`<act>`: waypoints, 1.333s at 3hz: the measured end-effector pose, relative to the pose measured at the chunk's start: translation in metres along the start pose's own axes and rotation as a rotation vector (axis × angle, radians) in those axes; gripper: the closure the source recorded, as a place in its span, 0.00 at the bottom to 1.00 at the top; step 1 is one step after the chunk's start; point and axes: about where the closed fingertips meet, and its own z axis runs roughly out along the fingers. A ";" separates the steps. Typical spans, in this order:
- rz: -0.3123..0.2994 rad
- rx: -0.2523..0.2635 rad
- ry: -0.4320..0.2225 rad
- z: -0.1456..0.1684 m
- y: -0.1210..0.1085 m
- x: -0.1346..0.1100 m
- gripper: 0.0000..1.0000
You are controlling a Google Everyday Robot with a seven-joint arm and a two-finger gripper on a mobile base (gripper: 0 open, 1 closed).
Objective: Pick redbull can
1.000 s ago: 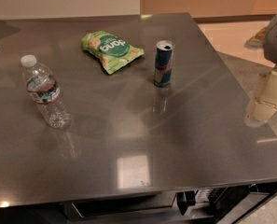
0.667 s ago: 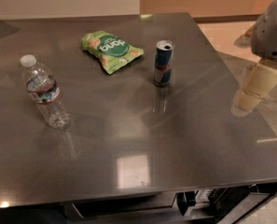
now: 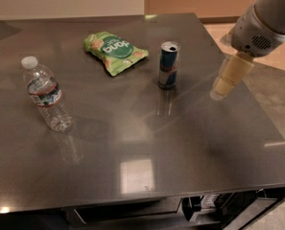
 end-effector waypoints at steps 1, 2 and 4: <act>0.003 0.003 -0.073 0.026 -0.022 -0.019 0.00; 0.001 0.007 -0.144 0.052 -0.041 -0.041 0.00; 0.030 -0.018 -0.244 0.086 -0.068 -0.079 0.00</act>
Offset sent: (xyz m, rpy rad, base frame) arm 0.1001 0.0618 -0.0343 0.2105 -0.0937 0.0334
